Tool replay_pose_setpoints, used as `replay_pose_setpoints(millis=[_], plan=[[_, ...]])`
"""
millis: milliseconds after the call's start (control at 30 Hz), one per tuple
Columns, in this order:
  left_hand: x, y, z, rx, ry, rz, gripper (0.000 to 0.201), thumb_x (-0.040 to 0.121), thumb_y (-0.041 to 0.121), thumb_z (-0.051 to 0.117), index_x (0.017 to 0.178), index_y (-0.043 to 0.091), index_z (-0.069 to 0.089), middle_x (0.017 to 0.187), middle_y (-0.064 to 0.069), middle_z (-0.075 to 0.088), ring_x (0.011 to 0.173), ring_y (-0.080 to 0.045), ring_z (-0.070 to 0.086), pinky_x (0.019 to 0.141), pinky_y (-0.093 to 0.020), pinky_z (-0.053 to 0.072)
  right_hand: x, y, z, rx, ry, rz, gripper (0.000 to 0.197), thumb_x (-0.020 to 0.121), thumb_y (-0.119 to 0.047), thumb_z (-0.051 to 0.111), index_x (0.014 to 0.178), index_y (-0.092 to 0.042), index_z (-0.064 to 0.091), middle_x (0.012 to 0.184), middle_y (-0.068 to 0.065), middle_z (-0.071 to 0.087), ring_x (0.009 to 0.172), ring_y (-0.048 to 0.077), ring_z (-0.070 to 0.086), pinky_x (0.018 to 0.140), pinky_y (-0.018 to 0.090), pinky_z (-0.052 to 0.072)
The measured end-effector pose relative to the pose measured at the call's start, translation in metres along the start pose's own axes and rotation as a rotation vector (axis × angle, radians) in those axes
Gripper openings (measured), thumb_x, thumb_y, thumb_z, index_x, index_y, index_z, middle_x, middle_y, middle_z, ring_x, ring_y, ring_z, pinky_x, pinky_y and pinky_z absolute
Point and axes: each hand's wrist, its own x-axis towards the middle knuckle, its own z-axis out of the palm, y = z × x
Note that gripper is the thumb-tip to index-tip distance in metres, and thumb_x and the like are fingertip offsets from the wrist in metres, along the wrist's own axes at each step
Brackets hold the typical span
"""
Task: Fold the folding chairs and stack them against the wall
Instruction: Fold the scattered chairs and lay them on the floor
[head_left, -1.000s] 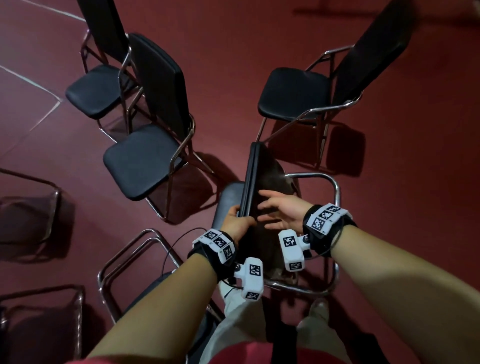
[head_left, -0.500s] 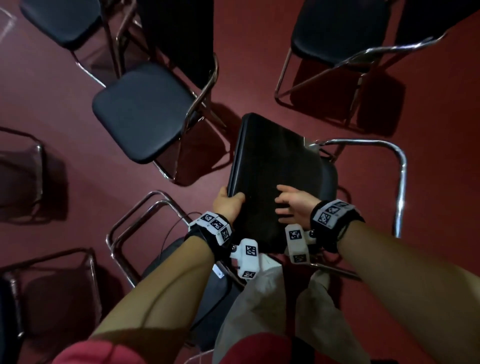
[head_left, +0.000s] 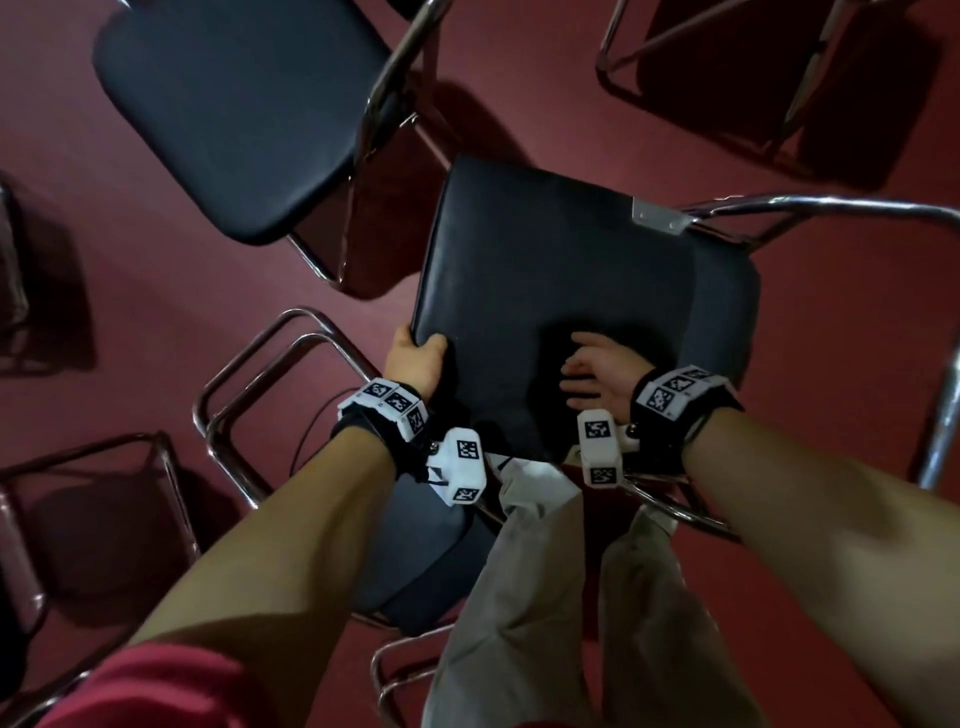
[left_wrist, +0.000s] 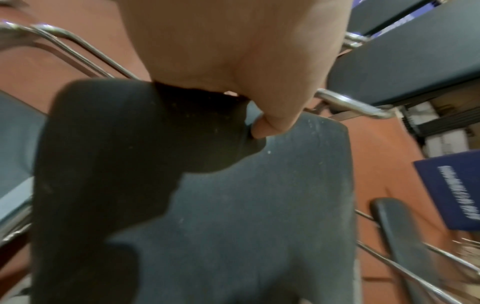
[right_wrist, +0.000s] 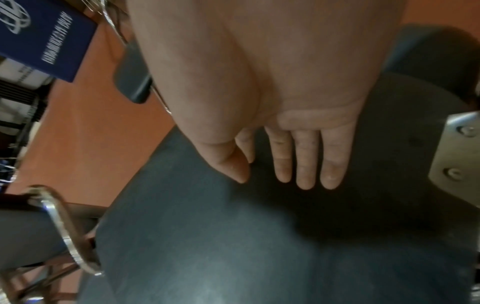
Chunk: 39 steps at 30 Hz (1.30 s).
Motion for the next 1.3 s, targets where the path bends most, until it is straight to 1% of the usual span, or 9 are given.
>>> replay_pose_setpoints(millis=[167,367,533,700,933,1000,1133,1200,1300], plan=[[0.042,-0.027,0.002,0.057,-0.055,0.020,0.064,0.075,0.015,0.082,0.131,0.016,0.050,0.109,0.001,0.067,0.087,-0.012,0.066,0.061,-0.012,0.050,0.034,0.013,0.006,0.041,0.017,0.057,0.027,0.097,-0.009,0.051,0.115,-0.029,0.048,0.085,0.005,0.057,0.077,0.026,0.061,0.069,0.039,0.051],[0.092,-0.054,0.014,0.168,-0.028,0.065,0.082,0.045,0.033,0.091,0.118,0.009,0.061,0.102,0.001,0.073,0.090,-0.015,0.072,0.078,-0.033,0.061,0.066,0.018,0.015,0.031,0.013,0.057,0.029,0.095,-0.010,0.051,0.115,-0.029,0.045,0.083,0.004,0.055,0.068,0.024,0.059,0.068,0.034,0.050],[0.089,-0.048,0.017,0.151,-0.081,0.144,0.033,0.068,-0.004,0.082,0.095,0.009,0.067,0.084,0.004,0.071,0.066,0.003,0.067,0.060,-0.017,0.052,0.082,0.021,0.010,0.054,-0.015,0.034,0.030,0.095,-0.006,0.046,0.117,-0.026,0.043,0.077,0.004,0.052,0.062,0.021,0.052,0.061,0.029,0.044],[0.107,-0.060,0.019,0.180,-0.059,0.090,0.082,0.043,0.035,0.087,0.112,-0.003,0.064,0.101,-0.011,0.074,0.090,-0.026,0.073,0.067,-0.026,0.057,0.089,0.022,0.007,0.101,-0.041,0.056,0.022,0.095,-0.009,0.049,0.101,-0.030,0.046,0.079,0.000,0.053,0.070,0.024,0.057,0.063,0.031,0.046],[0.099,-0.060,0.021,0.144,-0.005,0.095,0.067,0.064,0.011,0.089,0.120,0.004,0.054,0.107,-0.006,0.069,0.091,-0.021,0.069,0.075,-0.028,0.055,0.094,0.031,0.006,0.107,-0.073,0.010,0.021,0.095,-0.011,0.051,0.101,-0.032,0.050,0.081,0.003,0.056,0.075,0.026,0.061,0.079,0.037,0.050],[0.096,-0.059,0.022,0.122,0.034,0.089,0.067,0.066,0.013,0.089,0.120,0.012,0.049,0.104,-0.001,0.067,0.087,-0.017,0.067,0.079,-0.031,0.056,0.092,0.038,0.006,0.101,-0.071,-0.042,0.026,0.095,-0.010,0.051,0.109,-0.032,0.050,0.079,0.001,0.055,0.073,0.023,0.059,0.079,0.036,0.049],[0.108,-0.070,0.023,0.149,0.106,0.083,0.094,0.039,0.043,0.091,0.122,0.021,0.054,0.102,0.002,0.072,0.089,-0.022,0.072,0.084,-0.043,0.061,0.081,0.057,0.011,0.067,-0.044,-0.199,0.051,0.094,-0.002,0.049,0.141,-0.021,0.038,0.081,0.003,0.052,0.068,0.018,0.050,0.064,0.028,0.042],[0.100,-0.070,0.027,0.182,0.180,0.058,0.099,0.037,0.052,0.086,0.125,0.020,0.054,0.108,-0.001,0.071,0.095,-0.026,0.071,0.090,-0.045,0.058,0.075,0.070,0.011,0.042,-0.060,-0.251,0.058,0.094,-0.003,0.052,0.147,-0.021,0.035,0.091,0.003,0.055,0.082,0.018,0.053,0.077,0.033,0.045],[0.047,-0.074,0.047,0.359,0.360,0.099,0.099,0.062,0.050,0.077,0.147,0.017,0.038,0.143,-0.013,0.051,0.128,-0.035,0.052,0.111,-0.046,0.039,0.060,0.107,-0.002,0.097,-0.095,-0.244,0.066,0.093,-0.012,0.057,0.152,-0.026,0.032,0.116,-0.001,0.057,0.110,0.016,0.054,0.098,0.040,0.044]])
